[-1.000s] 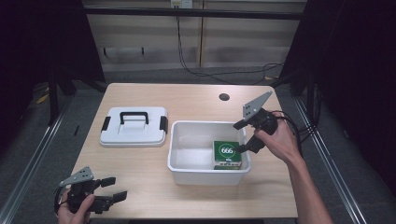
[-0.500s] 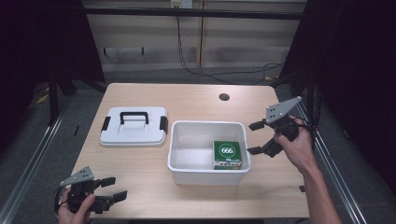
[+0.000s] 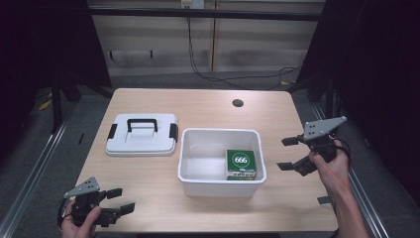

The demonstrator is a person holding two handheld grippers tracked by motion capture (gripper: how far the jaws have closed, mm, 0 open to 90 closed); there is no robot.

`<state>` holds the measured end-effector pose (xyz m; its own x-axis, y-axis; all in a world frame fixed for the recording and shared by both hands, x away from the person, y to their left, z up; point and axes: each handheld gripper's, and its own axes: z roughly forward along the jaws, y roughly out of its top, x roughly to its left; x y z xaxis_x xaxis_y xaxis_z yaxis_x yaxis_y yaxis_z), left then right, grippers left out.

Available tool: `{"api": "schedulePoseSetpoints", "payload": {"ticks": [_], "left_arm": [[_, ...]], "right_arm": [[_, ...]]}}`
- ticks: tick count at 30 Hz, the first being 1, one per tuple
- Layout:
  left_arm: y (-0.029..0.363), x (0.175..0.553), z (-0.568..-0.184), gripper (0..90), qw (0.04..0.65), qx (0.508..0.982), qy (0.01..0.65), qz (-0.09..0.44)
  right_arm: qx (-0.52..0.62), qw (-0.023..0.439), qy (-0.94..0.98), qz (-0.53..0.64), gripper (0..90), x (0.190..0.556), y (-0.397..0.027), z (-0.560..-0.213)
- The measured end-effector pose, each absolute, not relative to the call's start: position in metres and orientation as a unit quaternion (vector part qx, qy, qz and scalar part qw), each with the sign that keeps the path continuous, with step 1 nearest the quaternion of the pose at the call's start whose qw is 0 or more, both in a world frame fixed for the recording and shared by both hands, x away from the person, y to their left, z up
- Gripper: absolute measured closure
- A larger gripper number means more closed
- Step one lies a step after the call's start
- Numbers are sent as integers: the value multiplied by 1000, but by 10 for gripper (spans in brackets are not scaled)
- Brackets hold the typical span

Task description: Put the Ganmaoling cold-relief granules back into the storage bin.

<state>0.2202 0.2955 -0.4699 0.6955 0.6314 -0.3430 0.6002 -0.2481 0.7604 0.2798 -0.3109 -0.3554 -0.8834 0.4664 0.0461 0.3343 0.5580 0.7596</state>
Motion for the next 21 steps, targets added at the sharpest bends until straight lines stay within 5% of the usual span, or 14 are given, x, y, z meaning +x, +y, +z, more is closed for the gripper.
{"api": "schedulePoseSetpoints", "payload": {"ticks": [21], "left_arm": [[297,218,-469,171,478,784,396,19]], "right_arm": [[317,103,844,419,149,241,-354,-421]]}}
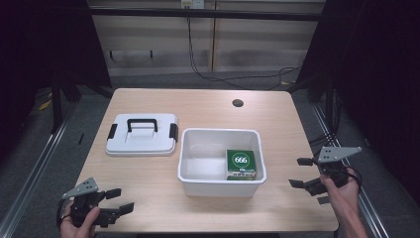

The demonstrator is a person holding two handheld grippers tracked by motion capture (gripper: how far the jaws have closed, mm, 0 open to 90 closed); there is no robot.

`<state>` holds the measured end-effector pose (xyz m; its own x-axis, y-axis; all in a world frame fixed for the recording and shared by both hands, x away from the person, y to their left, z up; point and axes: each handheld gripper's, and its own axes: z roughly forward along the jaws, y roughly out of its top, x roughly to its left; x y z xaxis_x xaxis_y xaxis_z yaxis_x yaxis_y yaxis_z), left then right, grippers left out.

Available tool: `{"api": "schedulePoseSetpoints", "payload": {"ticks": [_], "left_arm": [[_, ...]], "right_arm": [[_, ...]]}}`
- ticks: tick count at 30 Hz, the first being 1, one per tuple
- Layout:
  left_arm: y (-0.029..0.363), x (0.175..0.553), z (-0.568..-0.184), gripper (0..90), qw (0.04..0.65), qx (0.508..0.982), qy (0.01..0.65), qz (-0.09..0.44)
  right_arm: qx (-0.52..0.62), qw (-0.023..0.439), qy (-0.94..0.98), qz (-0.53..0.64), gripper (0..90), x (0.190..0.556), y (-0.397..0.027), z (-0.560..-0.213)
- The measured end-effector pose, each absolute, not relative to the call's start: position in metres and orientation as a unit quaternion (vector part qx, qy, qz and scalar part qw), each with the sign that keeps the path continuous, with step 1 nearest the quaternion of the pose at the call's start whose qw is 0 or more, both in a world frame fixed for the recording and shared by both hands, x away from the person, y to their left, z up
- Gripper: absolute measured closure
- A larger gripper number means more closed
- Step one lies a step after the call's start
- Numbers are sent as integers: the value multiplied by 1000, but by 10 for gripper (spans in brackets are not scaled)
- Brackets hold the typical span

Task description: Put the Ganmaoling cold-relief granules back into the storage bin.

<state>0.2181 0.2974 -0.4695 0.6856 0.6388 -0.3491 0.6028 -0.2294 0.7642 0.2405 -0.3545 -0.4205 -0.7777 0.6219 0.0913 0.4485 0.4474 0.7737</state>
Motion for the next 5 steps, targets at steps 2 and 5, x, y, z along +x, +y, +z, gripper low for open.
{"api": "schedulePoseSetpoints", "payload": {"ticks": [2,5], "left_arm": [[298,218,-470,171,479,783,396,18],[298,218,-470,171,479,783,396,18]], "right_arm": [[320,97,845,417,175,241,-356,-425],[338,105,841,409,162,242,-357,-437]]}}
